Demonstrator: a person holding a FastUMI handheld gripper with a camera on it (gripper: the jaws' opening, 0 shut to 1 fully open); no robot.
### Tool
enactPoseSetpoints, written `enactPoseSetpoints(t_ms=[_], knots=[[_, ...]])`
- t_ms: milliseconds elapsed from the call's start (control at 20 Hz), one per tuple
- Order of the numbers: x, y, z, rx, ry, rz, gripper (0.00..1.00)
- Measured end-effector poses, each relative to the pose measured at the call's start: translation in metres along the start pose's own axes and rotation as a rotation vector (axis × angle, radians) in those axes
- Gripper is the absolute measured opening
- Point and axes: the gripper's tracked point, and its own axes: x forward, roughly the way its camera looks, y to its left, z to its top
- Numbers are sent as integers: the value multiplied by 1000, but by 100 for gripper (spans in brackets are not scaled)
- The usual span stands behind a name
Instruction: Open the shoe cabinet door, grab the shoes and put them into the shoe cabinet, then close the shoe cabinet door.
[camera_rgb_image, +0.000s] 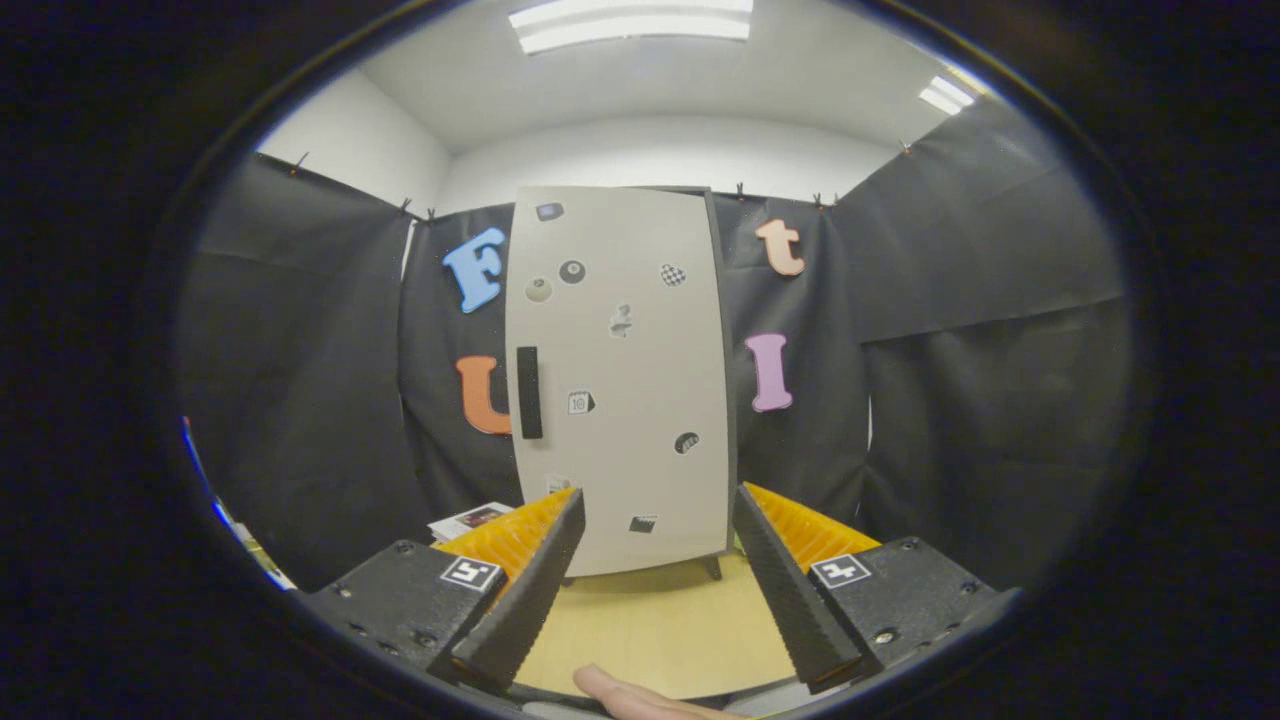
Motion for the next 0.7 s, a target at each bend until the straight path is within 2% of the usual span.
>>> enactPoseSetpoints(t_ms=[250,700], knots=[[-5,1,-7,0,15,7,98],[-16,4,-1,-65,-43,24,98]])
